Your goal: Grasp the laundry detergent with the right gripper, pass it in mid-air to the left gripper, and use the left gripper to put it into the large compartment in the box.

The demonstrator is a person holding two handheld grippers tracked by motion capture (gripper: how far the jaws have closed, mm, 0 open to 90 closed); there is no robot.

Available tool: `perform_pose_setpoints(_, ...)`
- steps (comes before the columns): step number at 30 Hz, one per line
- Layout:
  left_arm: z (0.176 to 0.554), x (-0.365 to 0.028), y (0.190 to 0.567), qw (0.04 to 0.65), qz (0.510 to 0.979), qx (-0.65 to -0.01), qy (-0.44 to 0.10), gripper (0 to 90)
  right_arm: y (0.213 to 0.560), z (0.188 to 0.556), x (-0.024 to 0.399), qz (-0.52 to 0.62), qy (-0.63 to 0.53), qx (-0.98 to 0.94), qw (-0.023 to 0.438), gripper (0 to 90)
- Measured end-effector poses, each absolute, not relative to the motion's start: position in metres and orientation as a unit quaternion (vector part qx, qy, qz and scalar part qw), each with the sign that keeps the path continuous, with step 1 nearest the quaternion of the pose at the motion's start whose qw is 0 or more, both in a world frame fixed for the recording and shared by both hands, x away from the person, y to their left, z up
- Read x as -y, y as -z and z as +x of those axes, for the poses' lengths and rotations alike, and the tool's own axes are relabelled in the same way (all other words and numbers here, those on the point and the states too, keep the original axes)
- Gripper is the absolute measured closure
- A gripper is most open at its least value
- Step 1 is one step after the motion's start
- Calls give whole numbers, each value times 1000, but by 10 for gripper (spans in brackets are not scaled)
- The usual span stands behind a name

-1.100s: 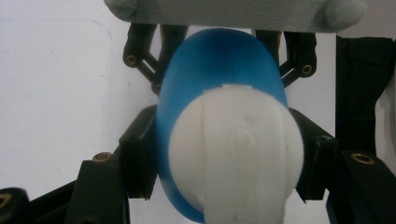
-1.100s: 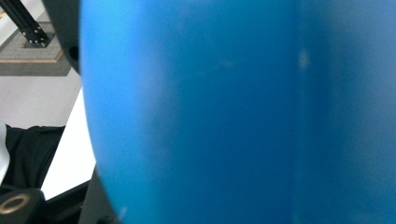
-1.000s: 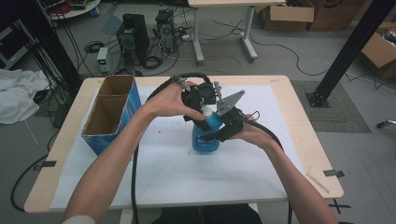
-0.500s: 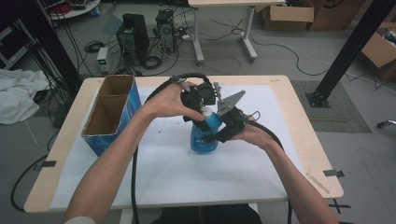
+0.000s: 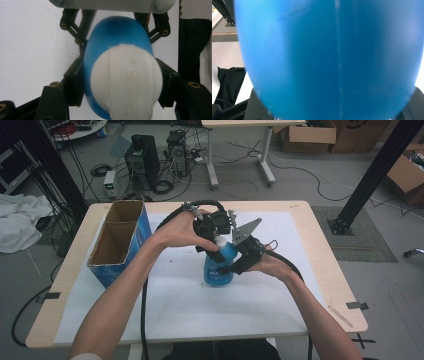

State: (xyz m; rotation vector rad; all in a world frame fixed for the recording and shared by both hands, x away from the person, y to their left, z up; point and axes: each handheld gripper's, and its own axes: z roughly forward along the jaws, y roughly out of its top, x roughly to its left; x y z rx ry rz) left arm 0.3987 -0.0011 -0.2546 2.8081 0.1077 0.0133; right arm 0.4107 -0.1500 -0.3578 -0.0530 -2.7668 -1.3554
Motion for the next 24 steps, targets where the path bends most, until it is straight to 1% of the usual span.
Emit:
perform_pose_setpoints(10, 398, 0, 254, 161, 986, -37, -4, 381, 357, 408, 151, -14, 437, 899, 29, 295)
perform_pose_setpoints(18, 397, 0, 254, 158, 987, -39, -2, 381, 352, 408, 156, -14, 436, 900, 22, 291)
perform_pose_setpoints(24, 398, -2, 253, 159, 986, -40, -4, 381, 350, 408, 159, -23, 421, 907, 16, 242)
